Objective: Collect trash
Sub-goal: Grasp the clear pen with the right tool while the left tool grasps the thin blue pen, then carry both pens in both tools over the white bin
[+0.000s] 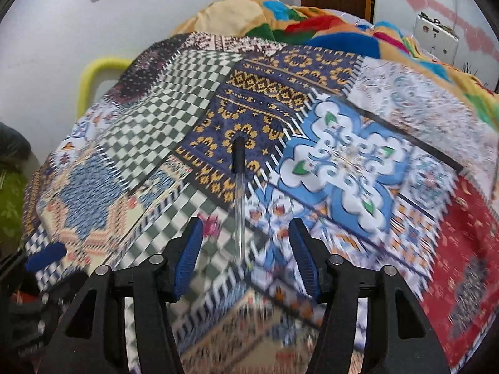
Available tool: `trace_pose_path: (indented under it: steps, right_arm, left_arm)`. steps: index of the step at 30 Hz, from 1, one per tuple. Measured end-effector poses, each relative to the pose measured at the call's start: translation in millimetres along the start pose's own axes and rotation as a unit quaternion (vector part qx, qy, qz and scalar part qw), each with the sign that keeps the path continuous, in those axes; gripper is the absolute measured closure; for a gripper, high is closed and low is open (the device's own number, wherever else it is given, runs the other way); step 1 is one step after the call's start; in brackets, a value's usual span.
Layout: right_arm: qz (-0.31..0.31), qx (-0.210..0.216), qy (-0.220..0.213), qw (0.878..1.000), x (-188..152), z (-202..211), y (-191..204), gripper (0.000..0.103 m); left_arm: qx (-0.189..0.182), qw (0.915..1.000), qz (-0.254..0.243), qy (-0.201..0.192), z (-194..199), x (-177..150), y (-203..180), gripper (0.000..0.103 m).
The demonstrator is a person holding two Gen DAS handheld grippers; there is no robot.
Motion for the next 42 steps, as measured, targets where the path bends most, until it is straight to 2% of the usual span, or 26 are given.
trace_pose_path:
  steps: [3, 7, 10, 11, 13, 18, 23, 26, 29, 30, 34, 35, 36, 37, 42]
  right_arm:
    - [0.013, 0.0, 0.007, 1.0, 3.8, -21.0, 3.2, 0.069]
    - [0.055, -0.017, 0.002, 0.998, 5.7, -40.8, 5.3, 0.074]
    - [0.078, -0.024, -0.004, 0.997, 5.5, -45.3, 8.1, 0.086]
    - [0.086, -0.026, -0.007, 0.996, 4.6, -45.2, 8.6, 0.094]
    - [0.089, -0.028, -0.012, 0.996, 3.9, -44.4, 6.7, 0.095]
    - [0.022, -0.01, 0.004, 1.0, 0.0, -33.8, -14.5, 0.095]
    - [0.001, -0.013, -0.019, 1.0, -2.2, -8.1, -33.3, 0.095]
    - [-0.013, -0.017, -0.031, 0.999, -5.7, 12.9, -48.8, 0.095]
    - [-0.019, -0.022, -0.04, 0.999, -6.4, 24.3, -56.0, 0.095]
    - [-0.02, -0.023, -0.044, 0.999, -6.1, 26.5, -56.4, 0.095]
    - [-0.017, -0.027, -0.057, 0.998, -6.3, 34.2, -57.4, 0.095]
    - [-0.018, -0.027, -0.057, 0.998, -7.6, 36.9, -57.9, 0.095]
    - [-0.019, -0.027, -0.057, 0.998, -9.0, 38.4, -57.7, 0.095]
    - [-0.022, -0.026, -0.057, 0.998, -10.7, 40.4, -56.9, 0.095]
    - [-0.021, -0.019, -0.056, 0.998, -15.5, 54.9, -51.2, 0.095]
  left_arm:
    - [-0.006, 1.0, -0.001, 0.001, -9.7, 0.5, -1.5, 0.045]
    - [-0.008, 0.9999, -0.011, 0.003, -19.5, 3.5, -5.5, 0.045]
    - [-0.012, 0.9998, -0.017, 0.004, -26.0, 6.1, -10.5, 0.045]
    - [-0.015, 0.9997, -0.019, 0.006, -29.3, 7.0, -13.6, 0.045]
    - [-0.021, 0.9995, -0.022, 0.009, -34.1, 8.2, -18.9, 0.045]
    - [-0.051, 0.9981, -0.028, 0.019, -47.4, 14.7, -43.0, 0.045]
    - [-0.076, 0.9962, -0.04, 0.017, -62.8, 25.8, -73.8, 0.045]
    - [-0.069, 0.9962, -0.051, 0.012, -72.5, 32.1, -87.1, 0.046]
    - [-0.068, 0.9955, -0.065, 0.006, -77.1, 35.7, -99.9, 0.056]
    - [-0.066, 0.9953, -0.07, 0.006, -78.8, 36.3, -102.6, 0.062]
    - [-0.02, 0.9964, -0.083, 0.006, -87.3, 36.0, -103.7, 0.081]
    - [-0.017, 0.9967, -0.08, 0.004, -87.7, 36.7, -103.5, 0.082]
    - [-0.02, 0.9969, -0.076, -0.001, -86.0, 37.8, -104.0, 0.09]
    - [-0.026, 0.997, -0.073, -0.003, -83.4, 38.5, -105.3, 0.103]
    - [-0.042, 0.997, -0.064, 0.011, -65.9, 31.0, -107.1, 0.103]
Point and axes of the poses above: each gripper's, at about its wrist camera, not at the fingertips, and z roughly against the way its jaws point, y to its left, x to its top, the point moved 9 cm from there along -z, roughly the way its jaws point, and after that the axes turned 7 degrees about -y, right-handed, at the moved point
